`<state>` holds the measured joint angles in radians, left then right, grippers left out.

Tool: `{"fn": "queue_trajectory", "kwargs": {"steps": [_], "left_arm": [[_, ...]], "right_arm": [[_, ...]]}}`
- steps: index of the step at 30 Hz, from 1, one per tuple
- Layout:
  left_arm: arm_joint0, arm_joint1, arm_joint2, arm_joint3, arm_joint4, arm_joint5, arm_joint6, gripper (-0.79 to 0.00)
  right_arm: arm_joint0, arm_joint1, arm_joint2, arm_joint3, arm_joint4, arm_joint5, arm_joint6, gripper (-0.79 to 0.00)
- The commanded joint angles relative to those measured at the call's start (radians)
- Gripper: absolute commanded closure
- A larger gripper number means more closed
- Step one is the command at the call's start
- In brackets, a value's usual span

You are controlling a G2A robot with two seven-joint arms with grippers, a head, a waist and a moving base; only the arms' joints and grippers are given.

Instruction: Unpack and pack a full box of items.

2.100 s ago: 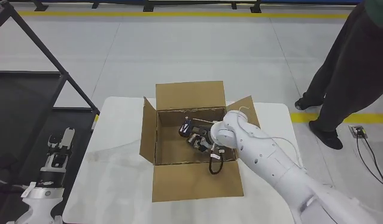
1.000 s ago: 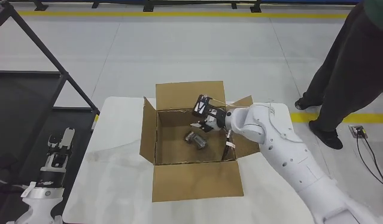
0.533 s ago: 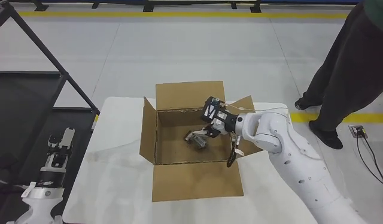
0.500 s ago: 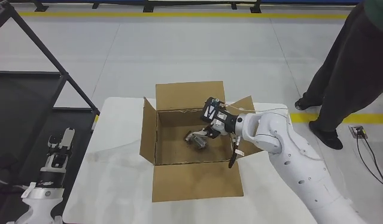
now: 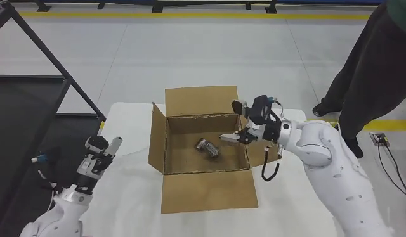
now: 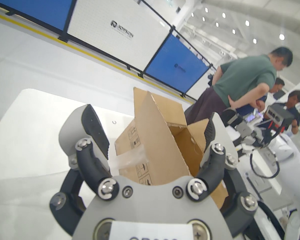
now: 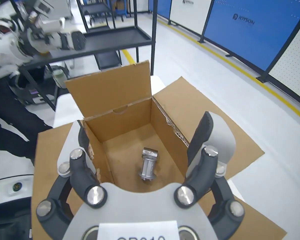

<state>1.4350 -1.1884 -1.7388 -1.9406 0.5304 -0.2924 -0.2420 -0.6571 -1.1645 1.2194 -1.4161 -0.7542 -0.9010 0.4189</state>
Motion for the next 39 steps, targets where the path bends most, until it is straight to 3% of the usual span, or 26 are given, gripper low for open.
{"fn": "queue_trajectory", "kwargs": {"steps": [1, 8, 12, 22, 24, 30, 35, 39], "left_arm": [[-0.02, 0.0, 0.056, -0.004, 0.05, -0.008, -0.029, -0.785], [-0.092, -0.003, 0.213, 0.023, 0.145, -0.028, -0.106, -0.785], [-0.133, -0.007, 0.275, 0.056, 0.153, -0.019, -0.128, -0.785], [-0.193, -0.011, 0.362, 0.104, 0.152, -0.023, -0.189, -0.785], [-0.196, -0.011, 0.372, 0.108, 0.158, -0.025, -0.189, -0.785], [-0.196, -0.011, 0.385, 0.123, 0.17, -0.021, -0.17, -0.785], [-0.191, -0.011, 0.389, 0.135, 0.174, -0.024, -0.153, -0.785], [-0.189, -0.01, 0.395, 0.142, 0.182, -0.026, -0.149, -0.785]], "right_arm": [[-0.052, 0.02, 0.082, -0.036, 0.071, -0.021, 0.03, -0.785], [-0.271, 0.079, 0.328, -0.15, 0.286, -0.014, 0.129, -0.785], [-0.328, 0.108, 0.413, -0.152, 0.404, 0.02, 0.259, -0.785], [-0.333, 0.107, 0.398, -0.156, 0.407, 0.04, 0.25, -0.785], [-0.313, 0.108, 0.368, -0.111, 0.472, 0.083, 0.282, -0.785], [-0.149, 0.123, 0.311, 0.118, 0.744, 0.306, 0.59, -0.785], [-0.046, 0.129, 0.26, 0.284, 0.905, 0.355, 0.839, -0.785], [-0.004, 0.128, 0.175, 0.31, 0.967, 0.386, 0.887, -0.785]]}}
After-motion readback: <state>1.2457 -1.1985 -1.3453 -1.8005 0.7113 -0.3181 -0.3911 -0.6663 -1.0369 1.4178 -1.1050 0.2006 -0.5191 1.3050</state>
